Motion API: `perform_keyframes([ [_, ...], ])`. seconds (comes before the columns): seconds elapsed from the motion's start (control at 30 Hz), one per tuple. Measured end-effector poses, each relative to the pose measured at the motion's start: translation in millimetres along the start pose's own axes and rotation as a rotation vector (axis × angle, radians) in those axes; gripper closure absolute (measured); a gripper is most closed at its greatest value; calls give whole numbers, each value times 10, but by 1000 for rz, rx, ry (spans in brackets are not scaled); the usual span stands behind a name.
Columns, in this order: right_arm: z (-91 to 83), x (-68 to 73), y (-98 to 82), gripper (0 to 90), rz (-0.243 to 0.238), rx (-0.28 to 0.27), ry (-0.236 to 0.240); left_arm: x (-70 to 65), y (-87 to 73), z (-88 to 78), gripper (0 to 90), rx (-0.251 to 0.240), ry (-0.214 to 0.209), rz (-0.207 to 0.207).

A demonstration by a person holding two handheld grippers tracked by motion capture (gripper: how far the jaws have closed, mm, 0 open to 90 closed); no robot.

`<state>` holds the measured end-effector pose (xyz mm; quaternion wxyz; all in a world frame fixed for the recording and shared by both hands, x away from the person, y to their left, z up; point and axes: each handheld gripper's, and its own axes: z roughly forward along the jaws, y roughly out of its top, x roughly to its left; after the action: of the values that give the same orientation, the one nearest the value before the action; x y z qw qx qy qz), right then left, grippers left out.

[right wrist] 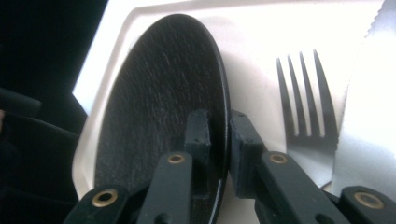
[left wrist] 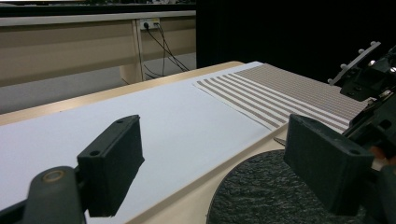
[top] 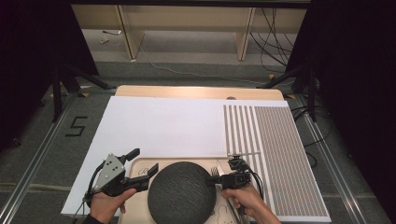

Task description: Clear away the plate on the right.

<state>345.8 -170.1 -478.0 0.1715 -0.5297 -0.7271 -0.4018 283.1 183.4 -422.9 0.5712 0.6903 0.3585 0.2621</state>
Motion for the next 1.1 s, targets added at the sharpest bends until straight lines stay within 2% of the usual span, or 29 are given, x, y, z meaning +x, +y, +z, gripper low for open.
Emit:
perform_keyframes([
  [0.23,2,12,26,775,-55,42,-46,-2,-2,2,190,1,-1,-1],
  [0.37,0,2,31,777,-95,58,-101,-3,-1,4,190,1,-1,-2],
  [0.67,-26,25,42,779,-117,56,-119,-2,-2,2,189,1,-1,-1],
  [0.87,-106,40,78,748,-138,32,-109,0,-2,1,189,1,0,-3],
  [1.1,-233,58,130,599,-160,-17,-103,0,-3,3,190,2,0,-2],
])
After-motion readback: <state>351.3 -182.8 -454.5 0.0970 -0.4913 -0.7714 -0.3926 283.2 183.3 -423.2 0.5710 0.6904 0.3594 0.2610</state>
